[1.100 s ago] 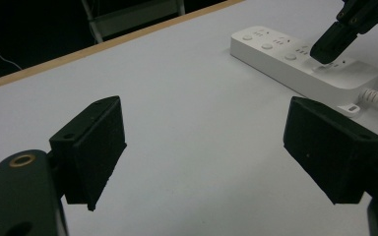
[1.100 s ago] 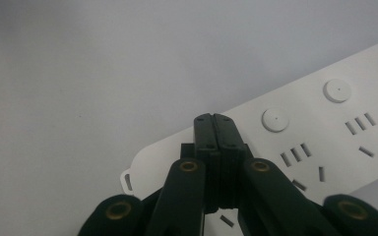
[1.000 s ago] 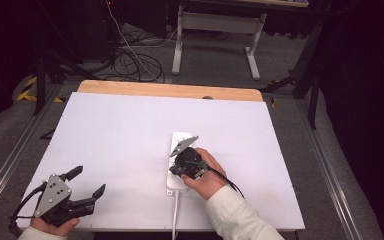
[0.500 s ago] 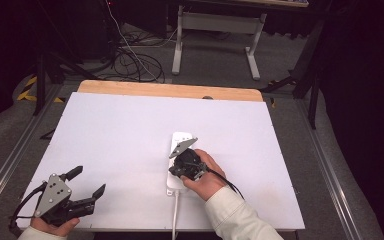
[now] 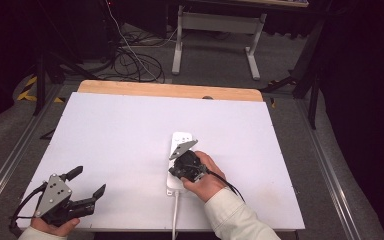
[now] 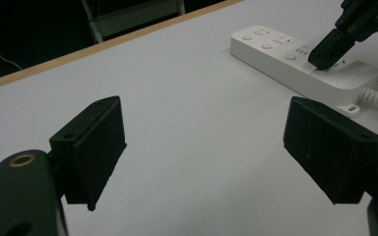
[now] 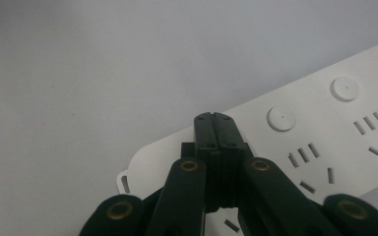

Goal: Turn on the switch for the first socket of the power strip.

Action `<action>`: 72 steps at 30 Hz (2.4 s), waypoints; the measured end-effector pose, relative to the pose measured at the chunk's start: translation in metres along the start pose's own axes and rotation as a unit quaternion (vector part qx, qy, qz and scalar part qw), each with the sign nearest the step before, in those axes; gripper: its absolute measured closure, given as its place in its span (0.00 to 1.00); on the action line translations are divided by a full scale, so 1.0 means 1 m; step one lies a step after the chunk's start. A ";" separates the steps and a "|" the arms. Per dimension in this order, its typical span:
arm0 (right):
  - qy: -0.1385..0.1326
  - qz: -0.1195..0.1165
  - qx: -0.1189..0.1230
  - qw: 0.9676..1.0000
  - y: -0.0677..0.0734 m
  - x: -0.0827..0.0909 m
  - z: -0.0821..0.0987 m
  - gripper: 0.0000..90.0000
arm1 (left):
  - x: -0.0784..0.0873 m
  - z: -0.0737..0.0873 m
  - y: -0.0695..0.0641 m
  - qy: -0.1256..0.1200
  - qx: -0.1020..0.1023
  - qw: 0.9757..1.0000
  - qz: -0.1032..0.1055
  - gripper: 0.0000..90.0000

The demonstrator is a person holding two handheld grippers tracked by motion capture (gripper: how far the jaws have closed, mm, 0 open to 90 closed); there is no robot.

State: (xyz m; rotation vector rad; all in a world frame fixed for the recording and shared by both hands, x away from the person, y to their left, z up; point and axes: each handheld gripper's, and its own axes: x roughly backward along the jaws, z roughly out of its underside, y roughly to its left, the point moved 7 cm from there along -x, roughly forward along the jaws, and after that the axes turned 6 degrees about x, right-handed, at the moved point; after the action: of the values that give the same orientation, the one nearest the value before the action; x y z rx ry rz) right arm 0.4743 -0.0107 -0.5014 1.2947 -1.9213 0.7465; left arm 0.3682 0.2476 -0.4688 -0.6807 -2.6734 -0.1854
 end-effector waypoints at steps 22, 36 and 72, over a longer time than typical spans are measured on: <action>0.018 -0.001 -0.009 1.000 0.002 -0.001 0.000 1.00 | -0.001 0.000 -0.001 0.001 0.000 1.000 0.000 0.19; 0.017 -0.006 -0.013 1.000 0.001 -0.002 0.000 1.00 | -0.001 0.000 -0.001 0.002 -0.001 1.000 -0.001 0.19; -0.089 0.021 0.001 0.996 0.003 0.060 -0.026 1.00 | -0.003 0.000 0.000 0.003 0.001 1.000 0.002 0.19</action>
State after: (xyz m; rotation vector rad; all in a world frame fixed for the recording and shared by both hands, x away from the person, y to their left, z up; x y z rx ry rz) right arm 0.4615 -0.0226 -0.4381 1.3648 -2.0958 0.6738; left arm 0.3704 0.2459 -0.4697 -0.6819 -2.6654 -0.1826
